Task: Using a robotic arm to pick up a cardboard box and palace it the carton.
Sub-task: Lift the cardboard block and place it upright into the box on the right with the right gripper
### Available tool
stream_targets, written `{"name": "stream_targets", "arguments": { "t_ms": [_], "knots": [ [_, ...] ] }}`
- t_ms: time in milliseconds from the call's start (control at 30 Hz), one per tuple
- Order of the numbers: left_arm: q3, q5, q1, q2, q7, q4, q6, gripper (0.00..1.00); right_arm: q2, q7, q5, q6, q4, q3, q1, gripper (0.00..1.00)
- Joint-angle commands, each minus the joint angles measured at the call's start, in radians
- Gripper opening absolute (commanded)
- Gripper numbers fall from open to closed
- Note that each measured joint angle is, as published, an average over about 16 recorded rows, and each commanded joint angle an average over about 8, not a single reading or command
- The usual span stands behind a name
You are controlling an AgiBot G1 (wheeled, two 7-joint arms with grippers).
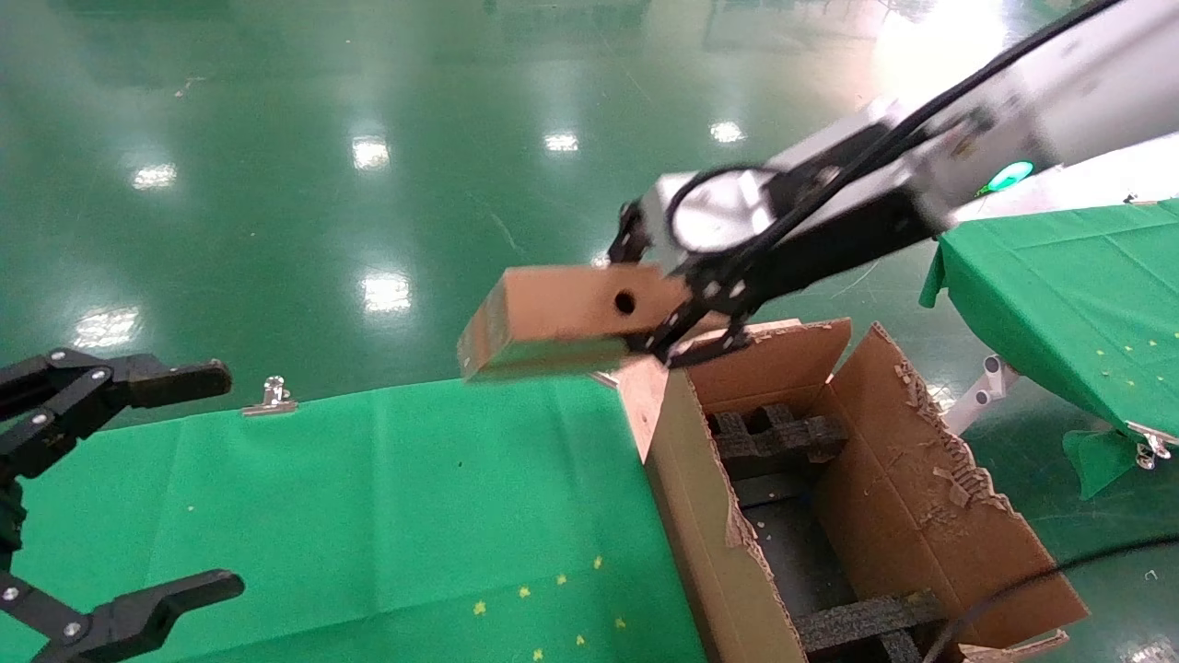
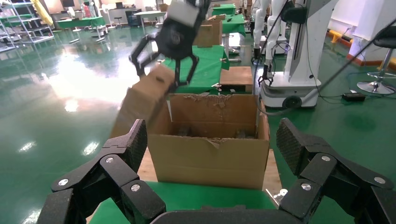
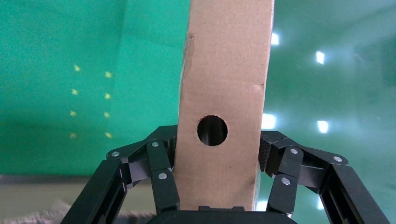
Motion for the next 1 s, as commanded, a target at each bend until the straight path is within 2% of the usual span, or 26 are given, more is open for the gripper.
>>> {"name": "stream_targets", "arguments": {
  "t_ms": [33,233,433,1000],
  "knots": [
    [0.000,0.000,0.000,0.000,0.000,0.000,0.000,1.00,0.017,-0.015,0.027,-0.001,-0.022,-0.037,0.056,0.00],
    [0.001,0.000,0.000,0.000,0.000,0.000,0.000,1.00,0.051,-0.037,0.098,0.003,-0.072,-0.142,0.130,0.00],
    [0.001,-0.001,0.000,0.000,0.000,0.000,0.000,1.00,0.116,-0.050,0.126,0.006,-0.111,-0.232,0.176,0.00],
    [0.002,-0.001,0.000,-0.001,0.001,0.000,-0.001,1.00,0.439,0.008,0.076,0.019,-0.143,-0.409,0.248,0.00]
  ]
}}
